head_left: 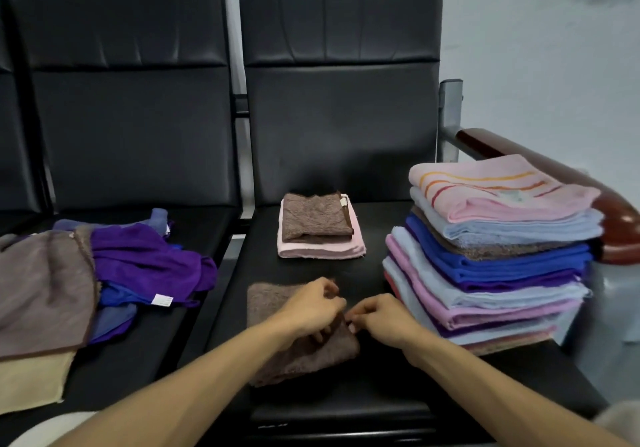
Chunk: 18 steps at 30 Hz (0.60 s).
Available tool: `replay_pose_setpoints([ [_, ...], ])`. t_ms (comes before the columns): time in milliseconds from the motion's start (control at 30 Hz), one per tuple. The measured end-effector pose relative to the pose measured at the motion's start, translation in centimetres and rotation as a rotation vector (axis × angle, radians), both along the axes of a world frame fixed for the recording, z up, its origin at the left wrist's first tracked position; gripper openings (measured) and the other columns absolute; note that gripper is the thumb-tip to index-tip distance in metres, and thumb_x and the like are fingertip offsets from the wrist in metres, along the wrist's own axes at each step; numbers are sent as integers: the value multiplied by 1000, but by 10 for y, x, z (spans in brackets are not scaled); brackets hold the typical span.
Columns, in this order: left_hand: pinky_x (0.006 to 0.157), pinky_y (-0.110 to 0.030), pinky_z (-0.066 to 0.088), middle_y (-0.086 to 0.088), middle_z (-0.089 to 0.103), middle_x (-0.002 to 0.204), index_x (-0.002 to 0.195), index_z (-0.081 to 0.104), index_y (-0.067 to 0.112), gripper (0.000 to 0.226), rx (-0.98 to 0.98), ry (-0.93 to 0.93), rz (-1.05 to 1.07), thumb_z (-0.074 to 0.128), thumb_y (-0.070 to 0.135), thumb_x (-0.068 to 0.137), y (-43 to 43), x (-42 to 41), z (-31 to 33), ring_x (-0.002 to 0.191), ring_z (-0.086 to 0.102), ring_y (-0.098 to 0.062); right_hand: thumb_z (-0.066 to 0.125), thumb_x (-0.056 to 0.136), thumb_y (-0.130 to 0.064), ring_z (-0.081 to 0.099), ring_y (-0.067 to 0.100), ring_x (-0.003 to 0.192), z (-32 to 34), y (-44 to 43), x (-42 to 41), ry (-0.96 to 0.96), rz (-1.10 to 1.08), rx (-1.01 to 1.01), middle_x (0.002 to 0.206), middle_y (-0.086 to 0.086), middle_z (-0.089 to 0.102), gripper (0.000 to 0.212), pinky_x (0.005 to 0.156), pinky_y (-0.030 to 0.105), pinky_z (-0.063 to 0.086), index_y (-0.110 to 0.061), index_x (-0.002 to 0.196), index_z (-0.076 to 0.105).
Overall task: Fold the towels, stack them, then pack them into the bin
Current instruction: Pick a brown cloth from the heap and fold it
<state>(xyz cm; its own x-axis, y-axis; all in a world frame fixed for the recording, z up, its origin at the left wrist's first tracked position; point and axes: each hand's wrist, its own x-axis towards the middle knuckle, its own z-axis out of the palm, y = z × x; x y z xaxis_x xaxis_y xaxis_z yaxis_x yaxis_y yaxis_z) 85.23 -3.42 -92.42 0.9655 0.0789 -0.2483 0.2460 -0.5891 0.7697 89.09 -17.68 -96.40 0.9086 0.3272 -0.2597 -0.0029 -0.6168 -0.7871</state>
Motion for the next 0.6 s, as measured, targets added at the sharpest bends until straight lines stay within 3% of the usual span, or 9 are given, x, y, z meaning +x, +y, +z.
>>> replay_pose_setpoints([
  [133, 69, -30, 53, 2, 63, 89, 122, 52, 18, 28, -30, -6, -30, 48, 16, 94, 11, -4, 5, 75, 62, -13, 53, 96, -26, 66, 14, 81, 11, -2, -5, 80, -3, 131, 70, -5, 71, 31, 61, 19, 42, -20, 70, 69],
  [267, 87, -35, 45, 1, 55, 113, 107, 46, 24, 16, 615, -174, -165, 48, 31, 93, 52, -15, 19, 104, 57, -21, 53, 90, -54, 60, 7, 66, 25, -3, -13, 91, 41, 23, 70, -8, 69, 43, 70, 22, 48, -17, 76, 70],
  [367, 87, -40, 47, -7, 56, 120, 107, 40, 17, 37, 789, 0, -97, 45, 51, 93, 81, -24, 28, 108, 58, -28, 66, 76, -61, 55, 5, 60, 22, -2, -17, 7, 42, -111, 63, -9, 63, 47, 66, 22, 44, -15, 72, 70],
  [467, 78, -31, 47, -7, 61, 101, 112, 47, 11, 61, 828, 306, -119, 40, 67, 89, 97, -30, 30, 91, 66, -23, 80, 67, -51, 54, 6, 61, 17, 5, -17, -22, 89, -200, 64, -8, 62, 38, 66, 24, 45, -14, 71, 70],
  [533, 64, -26, 46, -3, 63, 88, 96, 52, 14, 55, 752, 347, -150, 45, 68, 86, 101, -34, 27, 70, 65, -18, 83, 65, -46, 52, 8, 60, 13, 12, -14, -37, 111, -247, 62, -5, 60, 37, 66, 25, 45, -14, 67, 66],
  [600, 54, -24, 42, -4, 66, 88, 85, 51, 17, 39, 663, 272, -136, 54, 56, 88, 102, -34, 21, 63, 60, -17, 82, 69, -41, 57, 10, 66, 15, 17, -14, -16, 135, -256, 68, -2, 63, 32, 69, 25, 46, -13, 69, 65],
])
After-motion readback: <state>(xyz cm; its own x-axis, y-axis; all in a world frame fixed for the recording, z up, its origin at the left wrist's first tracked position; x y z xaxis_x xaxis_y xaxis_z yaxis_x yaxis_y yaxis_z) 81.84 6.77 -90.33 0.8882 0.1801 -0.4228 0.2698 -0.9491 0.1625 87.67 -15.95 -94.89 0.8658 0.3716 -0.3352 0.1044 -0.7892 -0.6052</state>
